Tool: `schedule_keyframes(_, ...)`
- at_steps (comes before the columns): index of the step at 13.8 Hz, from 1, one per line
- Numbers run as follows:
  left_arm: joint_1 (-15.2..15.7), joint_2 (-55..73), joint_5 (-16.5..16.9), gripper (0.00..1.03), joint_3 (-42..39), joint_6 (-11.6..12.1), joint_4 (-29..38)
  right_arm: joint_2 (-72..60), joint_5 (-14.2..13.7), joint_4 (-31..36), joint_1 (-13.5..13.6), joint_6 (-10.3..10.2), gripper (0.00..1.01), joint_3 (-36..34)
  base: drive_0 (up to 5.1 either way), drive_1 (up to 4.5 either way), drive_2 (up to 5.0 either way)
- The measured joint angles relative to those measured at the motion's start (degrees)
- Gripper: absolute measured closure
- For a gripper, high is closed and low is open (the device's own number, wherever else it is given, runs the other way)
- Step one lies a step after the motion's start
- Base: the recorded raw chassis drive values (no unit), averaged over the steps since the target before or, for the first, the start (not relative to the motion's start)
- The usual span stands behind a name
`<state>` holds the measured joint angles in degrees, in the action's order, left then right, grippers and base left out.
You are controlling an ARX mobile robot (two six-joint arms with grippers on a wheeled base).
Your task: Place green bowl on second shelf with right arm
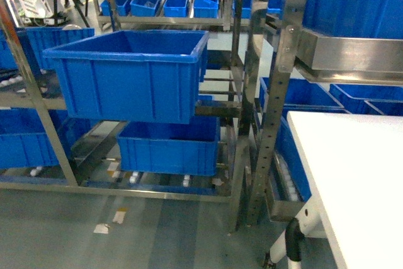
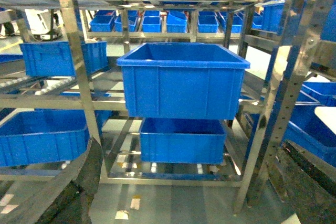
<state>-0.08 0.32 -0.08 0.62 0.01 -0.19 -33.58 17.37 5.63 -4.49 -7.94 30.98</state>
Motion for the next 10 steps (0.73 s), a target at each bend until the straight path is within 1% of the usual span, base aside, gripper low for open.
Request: schedule_keyframes(10,0.02,0.00,0.04,0.05,0.00,0.00,-0.02,0.31,0.02,0.09,0.02,0.00,0.99,0.00,-5.0,2.41,2.4)
